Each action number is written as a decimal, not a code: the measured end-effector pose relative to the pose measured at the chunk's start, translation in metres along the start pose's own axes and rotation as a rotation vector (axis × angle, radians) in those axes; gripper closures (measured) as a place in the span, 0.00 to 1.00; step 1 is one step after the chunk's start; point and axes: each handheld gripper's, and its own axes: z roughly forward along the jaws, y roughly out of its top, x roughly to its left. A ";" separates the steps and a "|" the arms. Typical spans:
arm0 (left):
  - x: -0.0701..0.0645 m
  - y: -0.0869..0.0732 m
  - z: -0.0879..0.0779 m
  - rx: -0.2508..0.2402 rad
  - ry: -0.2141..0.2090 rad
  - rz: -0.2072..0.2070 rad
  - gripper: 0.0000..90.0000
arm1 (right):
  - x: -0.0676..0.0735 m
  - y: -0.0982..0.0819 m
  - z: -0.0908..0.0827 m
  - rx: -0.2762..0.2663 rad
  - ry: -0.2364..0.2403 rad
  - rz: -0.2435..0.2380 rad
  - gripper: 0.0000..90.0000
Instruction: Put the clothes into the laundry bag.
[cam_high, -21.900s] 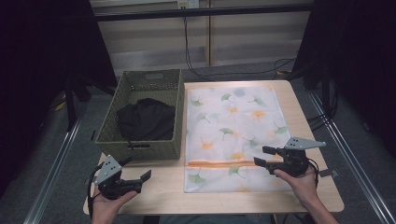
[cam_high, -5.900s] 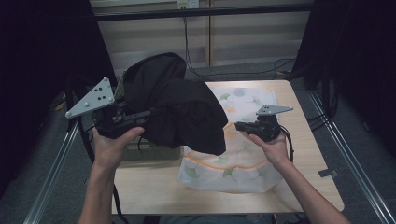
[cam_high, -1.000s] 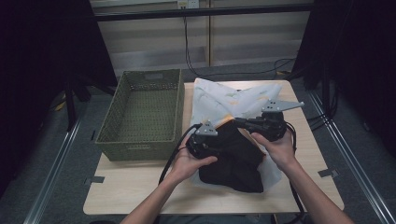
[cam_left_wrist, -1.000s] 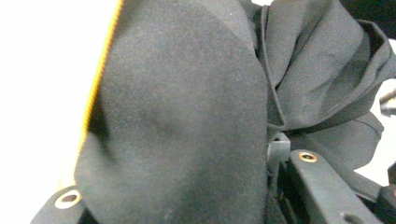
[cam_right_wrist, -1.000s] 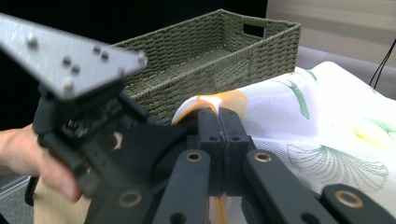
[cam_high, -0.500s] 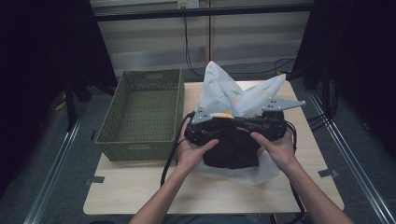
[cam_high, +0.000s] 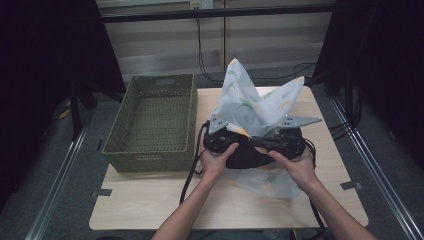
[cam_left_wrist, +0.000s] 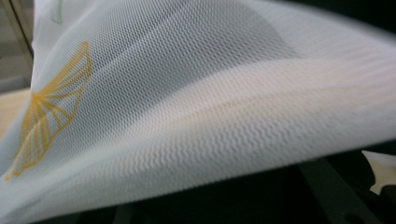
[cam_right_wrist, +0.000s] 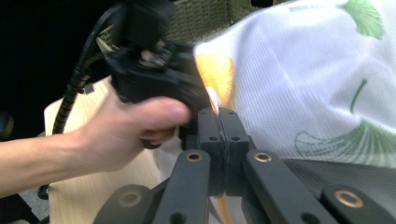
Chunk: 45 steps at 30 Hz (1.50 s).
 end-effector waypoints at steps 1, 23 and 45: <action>0.001 -0.005 0.004 0.027 0.002 0.005 0.70 | 0.000 0.000 0.000 0.000 0.000 0.000 1.00; 0.007 -0.025 0.000 0.189 -0.148 0.043 0.18 | -0.026 -0.033 0.016 0.097 -0.044 0.050 1.00; 0.005 -0.034 -0.024 0.386 -0.215 0.160 0.01 | -0.028 -0.037 0.023 0.134 -0.050 0.047 1.00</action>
